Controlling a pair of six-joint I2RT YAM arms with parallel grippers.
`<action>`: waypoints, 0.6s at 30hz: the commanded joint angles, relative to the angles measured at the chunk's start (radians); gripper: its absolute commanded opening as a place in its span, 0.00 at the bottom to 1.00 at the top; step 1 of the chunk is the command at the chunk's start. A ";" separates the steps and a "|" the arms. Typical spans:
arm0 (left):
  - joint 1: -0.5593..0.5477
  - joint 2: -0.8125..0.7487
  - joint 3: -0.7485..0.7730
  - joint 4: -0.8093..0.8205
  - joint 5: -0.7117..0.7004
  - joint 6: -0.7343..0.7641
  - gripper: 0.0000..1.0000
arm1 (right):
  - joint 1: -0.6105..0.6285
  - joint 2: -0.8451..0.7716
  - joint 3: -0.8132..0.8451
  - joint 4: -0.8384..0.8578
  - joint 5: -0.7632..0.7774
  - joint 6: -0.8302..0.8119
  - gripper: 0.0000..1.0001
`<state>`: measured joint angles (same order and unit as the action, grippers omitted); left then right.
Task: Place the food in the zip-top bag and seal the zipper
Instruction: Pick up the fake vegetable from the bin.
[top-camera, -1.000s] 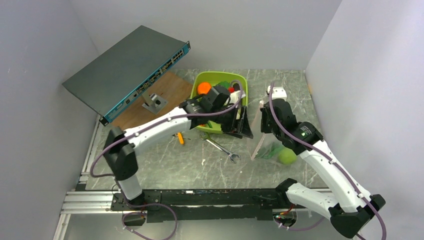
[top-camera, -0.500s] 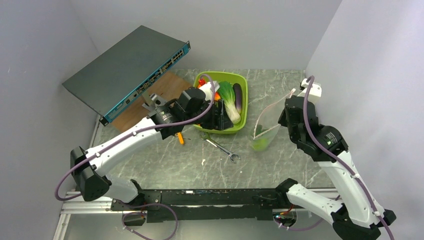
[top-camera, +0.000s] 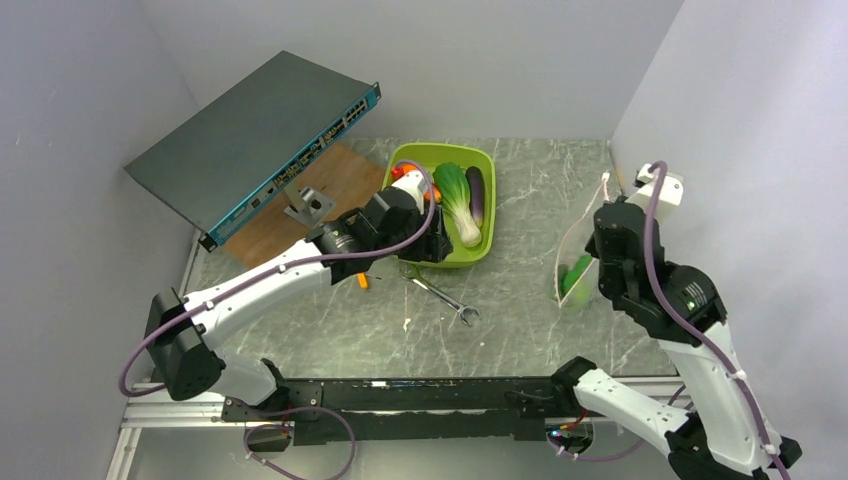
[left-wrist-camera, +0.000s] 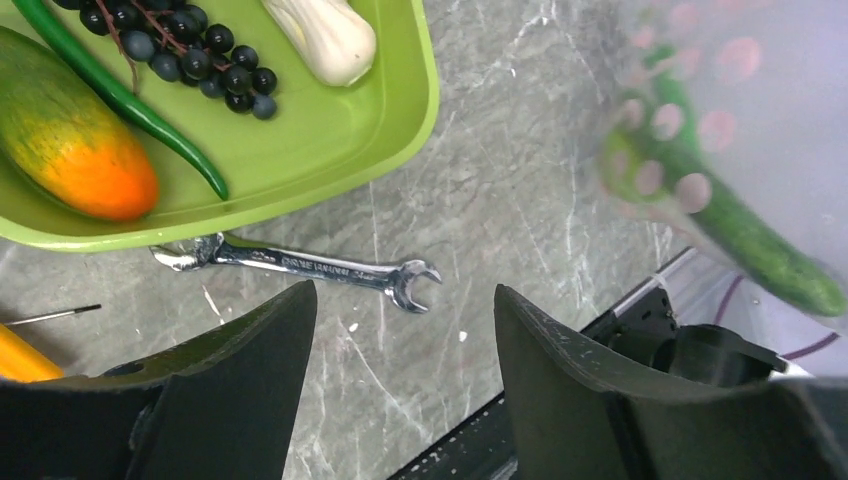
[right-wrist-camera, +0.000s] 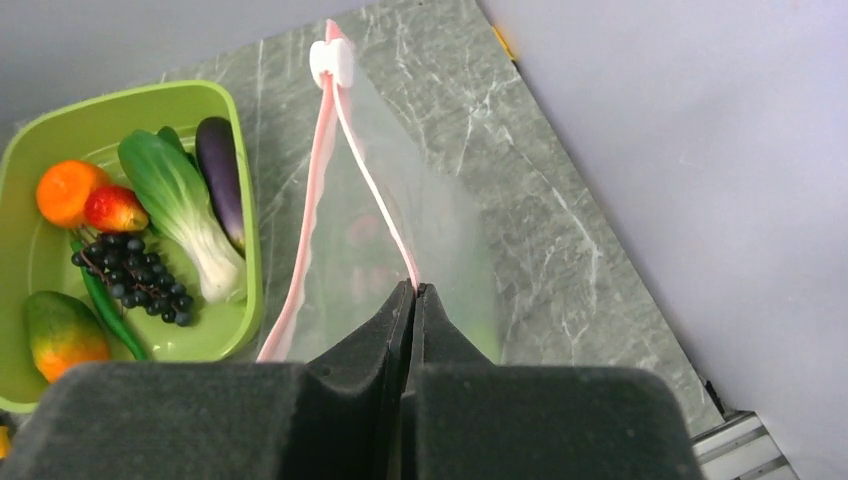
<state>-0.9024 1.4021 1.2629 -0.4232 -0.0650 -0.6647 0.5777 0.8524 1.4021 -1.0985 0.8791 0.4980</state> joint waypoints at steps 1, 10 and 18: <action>0.002 0.054 0.059 0.016 -0.063 0.048 0.69 | 0.002 -0.037 0.002 0.044 0.015 -0.057 0.00; 0.007 0.083 0.061 -0.011 -0.099 0.055 0.69 | 0.002 0.012 -0.268 0.222 -0.245 0.003 0.00; 0.054 0.121 0.043 -0.073 -0.143 0.035 0.70 | 0.002 0.059 -0.344 0.276 -0.293 0.013 0.00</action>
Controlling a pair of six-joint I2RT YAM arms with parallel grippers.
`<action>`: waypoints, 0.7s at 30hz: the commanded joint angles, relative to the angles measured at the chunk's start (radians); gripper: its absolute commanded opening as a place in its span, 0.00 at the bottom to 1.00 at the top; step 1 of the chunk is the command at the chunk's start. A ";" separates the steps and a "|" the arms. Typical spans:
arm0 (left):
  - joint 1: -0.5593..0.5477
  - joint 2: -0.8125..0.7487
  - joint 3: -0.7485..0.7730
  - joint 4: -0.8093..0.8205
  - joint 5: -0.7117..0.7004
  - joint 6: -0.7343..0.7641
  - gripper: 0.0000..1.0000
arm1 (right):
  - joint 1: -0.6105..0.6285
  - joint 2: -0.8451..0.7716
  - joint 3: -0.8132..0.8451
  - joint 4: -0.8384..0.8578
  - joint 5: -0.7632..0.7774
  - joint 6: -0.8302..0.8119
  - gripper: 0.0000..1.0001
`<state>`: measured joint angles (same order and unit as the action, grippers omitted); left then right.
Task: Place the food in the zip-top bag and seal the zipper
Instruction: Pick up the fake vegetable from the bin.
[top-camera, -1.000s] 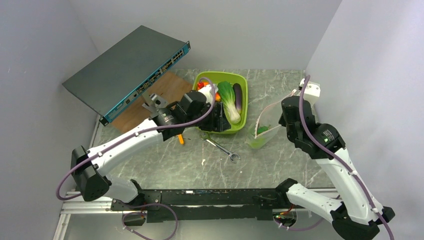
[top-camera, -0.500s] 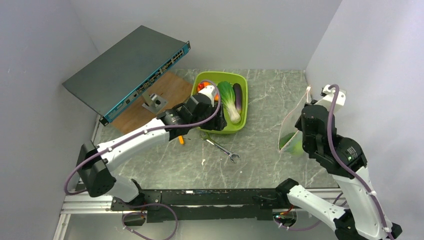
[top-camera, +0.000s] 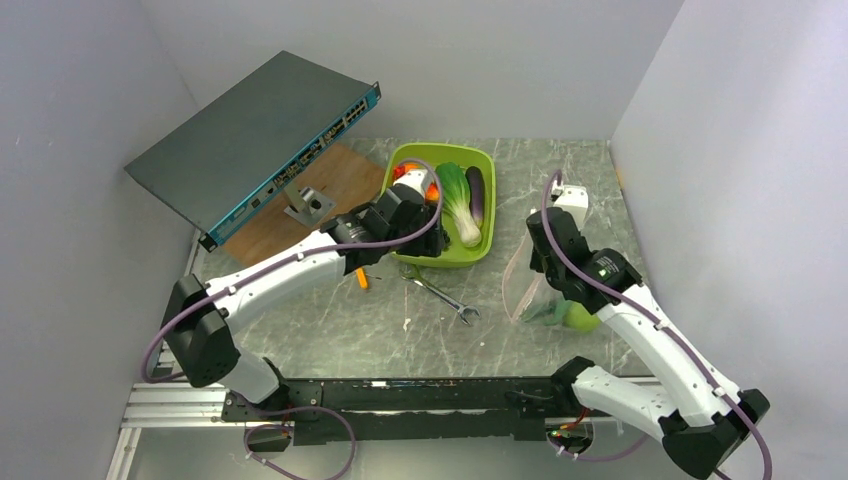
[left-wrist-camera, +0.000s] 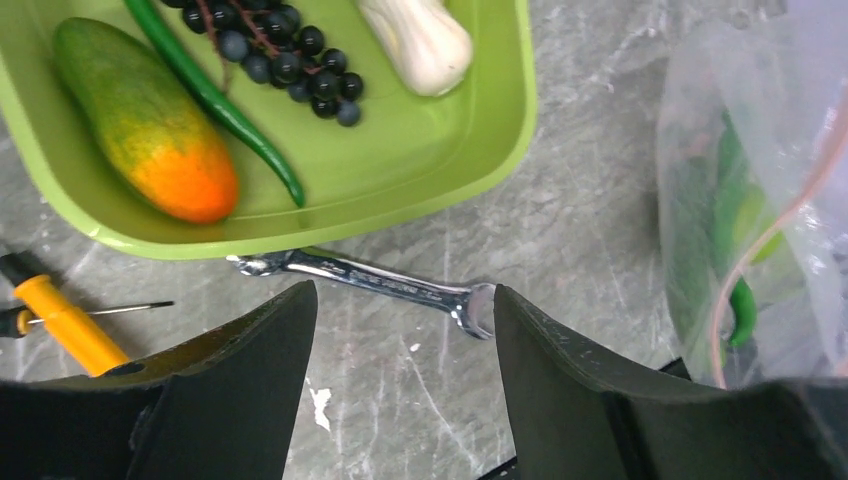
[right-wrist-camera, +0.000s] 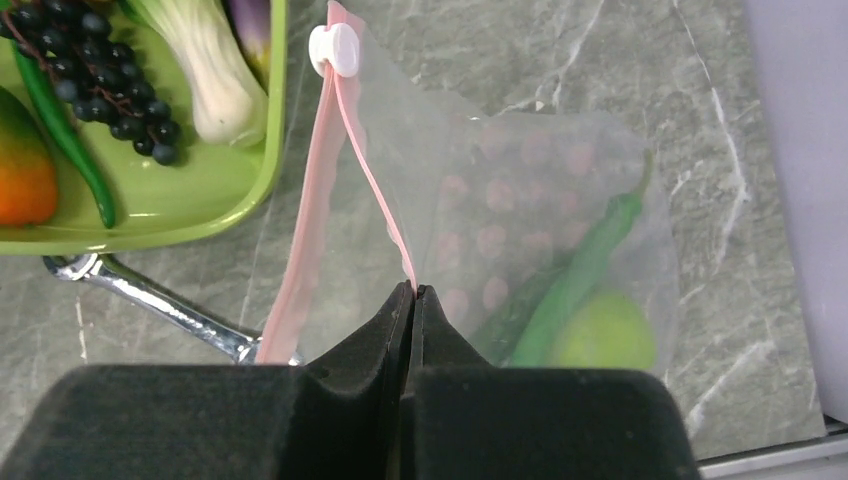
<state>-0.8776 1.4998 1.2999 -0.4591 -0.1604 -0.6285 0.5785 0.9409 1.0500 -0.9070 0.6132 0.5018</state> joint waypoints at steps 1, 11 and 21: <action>0.037 0.036 0.009 -0.044 -0.048 -0.004 0.70 | 0.001 -0.032 0.005 0.090 -0.027 0.002 0.00; 0.099 0.256 0.149 -0.104 -0.147 0.074 0.69 | -0.001 -0.071 0.026 0.037 -0.039 -0.052 0.00; 0.220 0.443 0.315 -0.193 -0.183 0.048 0.73 | 0.000 -0.100 0.006 0.056 -0.059 -0.049 0.00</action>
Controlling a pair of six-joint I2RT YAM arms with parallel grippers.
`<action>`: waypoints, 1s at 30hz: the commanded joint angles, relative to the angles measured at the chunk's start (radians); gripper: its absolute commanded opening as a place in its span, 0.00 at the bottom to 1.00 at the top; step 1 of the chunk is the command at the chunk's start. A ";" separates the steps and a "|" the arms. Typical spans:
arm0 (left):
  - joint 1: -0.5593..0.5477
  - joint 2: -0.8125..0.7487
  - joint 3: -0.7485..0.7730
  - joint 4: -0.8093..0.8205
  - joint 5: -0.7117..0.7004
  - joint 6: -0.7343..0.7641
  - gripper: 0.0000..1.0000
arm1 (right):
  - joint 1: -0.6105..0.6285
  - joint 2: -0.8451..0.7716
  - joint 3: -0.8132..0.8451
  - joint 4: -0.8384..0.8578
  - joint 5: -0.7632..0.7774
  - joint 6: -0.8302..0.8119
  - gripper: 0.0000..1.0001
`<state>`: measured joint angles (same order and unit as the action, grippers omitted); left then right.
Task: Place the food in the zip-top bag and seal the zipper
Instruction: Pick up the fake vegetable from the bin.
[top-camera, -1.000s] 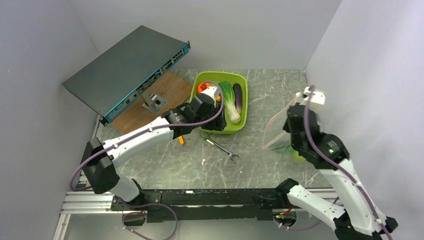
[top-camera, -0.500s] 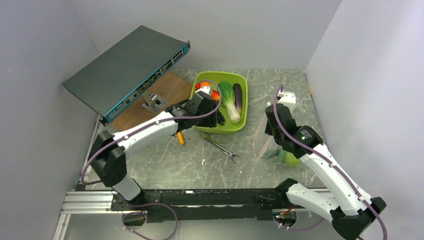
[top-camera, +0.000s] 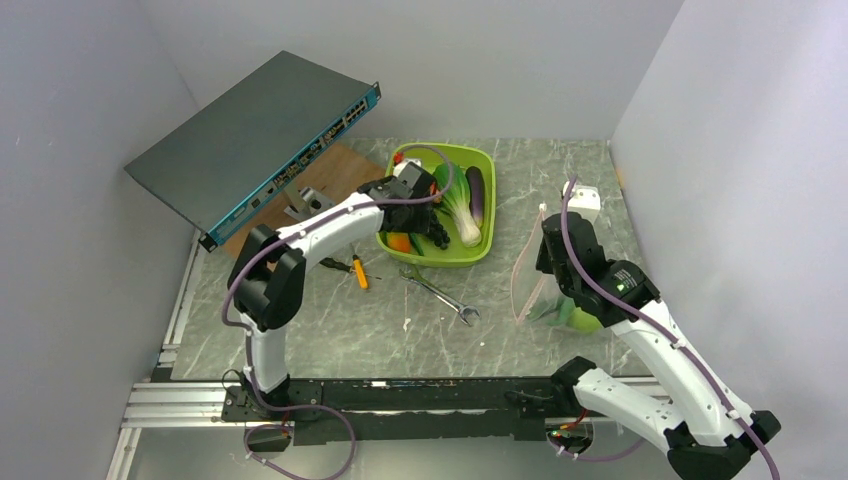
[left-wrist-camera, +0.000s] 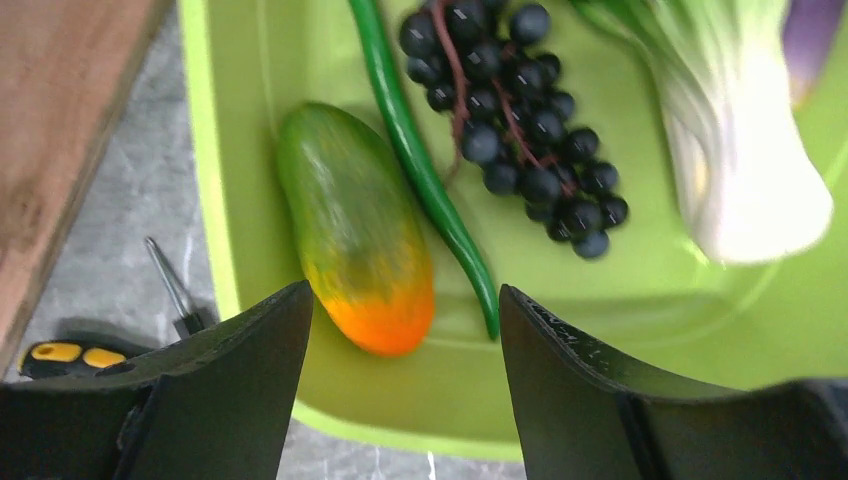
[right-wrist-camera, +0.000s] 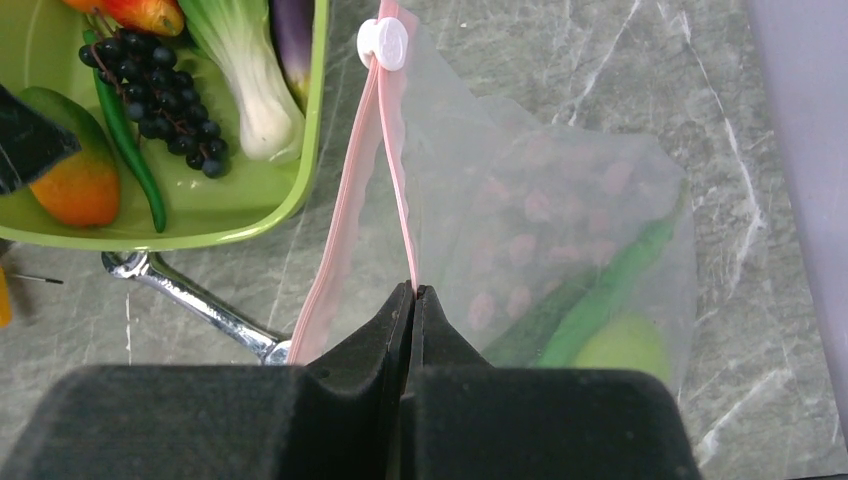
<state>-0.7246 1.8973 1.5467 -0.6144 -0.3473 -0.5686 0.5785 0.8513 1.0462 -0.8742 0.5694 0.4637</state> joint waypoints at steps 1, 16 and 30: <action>0.082 0.064 0.079 -0.038 0.040 -0.019 0.73 | 0.000 -0.008 0.009 0.026 -0.020 -0.008 0.00; 0.100 0.161 0.073 -0.034 0.078 -0.063 0.65 | 0.001 0.025 0.007 0.050 -0.030 -0.008 0.00; 0.072 0.081 0.047 -0.033 0.101 -0.029 0.27 | 0.001 -0.001 0.011 0.040 -0.038 0.002 0.00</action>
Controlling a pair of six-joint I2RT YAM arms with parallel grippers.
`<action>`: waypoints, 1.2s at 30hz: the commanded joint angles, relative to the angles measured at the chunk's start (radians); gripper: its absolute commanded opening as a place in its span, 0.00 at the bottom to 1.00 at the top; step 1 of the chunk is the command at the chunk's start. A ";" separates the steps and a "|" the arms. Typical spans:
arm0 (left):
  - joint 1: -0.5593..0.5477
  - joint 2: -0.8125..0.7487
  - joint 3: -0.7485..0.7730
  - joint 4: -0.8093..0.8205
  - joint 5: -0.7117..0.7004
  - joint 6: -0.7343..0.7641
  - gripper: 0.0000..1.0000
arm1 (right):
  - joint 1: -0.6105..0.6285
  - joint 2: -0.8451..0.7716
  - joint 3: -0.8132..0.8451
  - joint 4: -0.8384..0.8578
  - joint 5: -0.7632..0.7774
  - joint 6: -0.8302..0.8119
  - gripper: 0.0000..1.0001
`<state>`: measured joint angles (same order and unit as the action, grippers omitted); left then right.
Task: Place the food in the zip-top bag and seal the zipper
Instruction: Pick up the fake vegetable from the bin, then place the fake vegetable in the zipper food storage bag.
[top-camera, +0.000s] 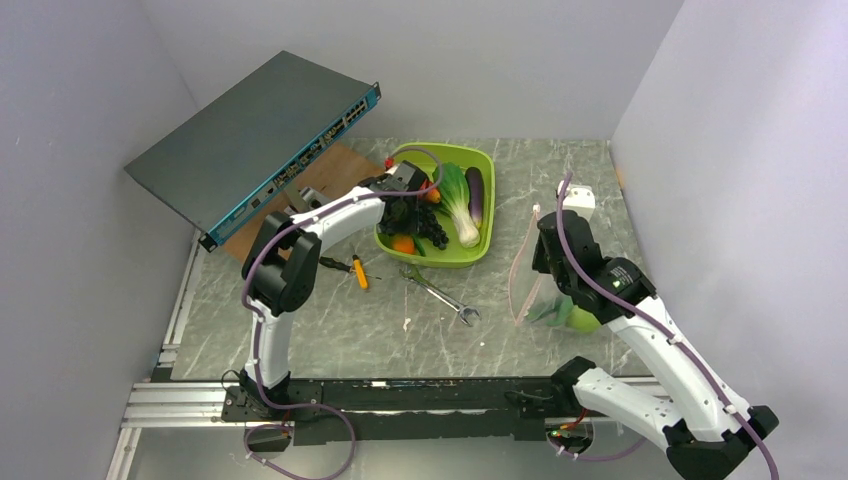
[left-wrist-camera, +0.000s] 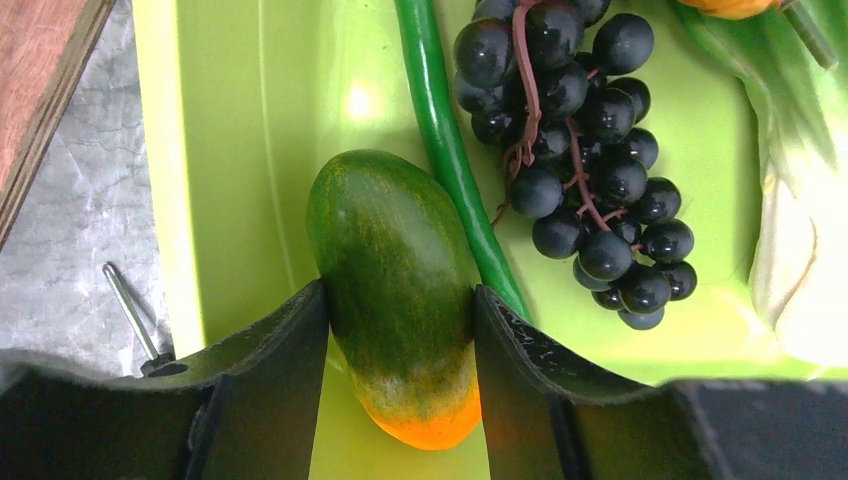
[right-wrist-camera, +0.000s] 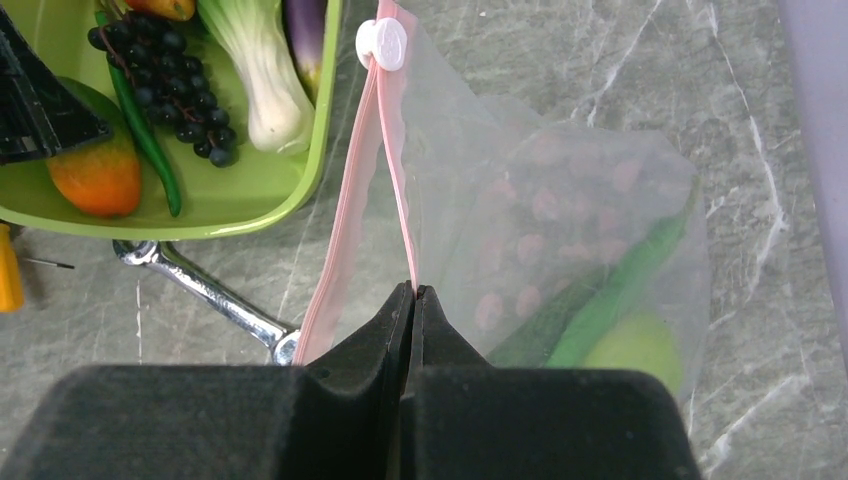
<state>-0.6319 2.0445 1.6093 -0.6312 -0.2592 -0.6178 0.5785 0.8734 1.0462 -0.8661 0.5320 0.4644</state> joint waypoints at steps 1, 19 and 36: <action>-0.023 -0.083 -0.019 -0.011 0.020 0.022 0.23 | 0.001 -0.023 0.011 0.034 0.000 0.000 0.00; -0.046 -0.530 -0.321 0.398 0.872 0.077 0.00 | 0.001 0.017 0.018 0.078 -0.027 -0.004 0.00; -0.238 -0.370 -0.271 0.705 1.160 -0.137 0.00 | 0.000 -0.041 -0.022 0.161 -0.148 -0.033 0.00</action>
<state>-0.8719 1.6112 1.3094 -0.0921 0.7971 -0.6273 0.5785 0.8619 1.0286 -0.7700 0.4309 0.4480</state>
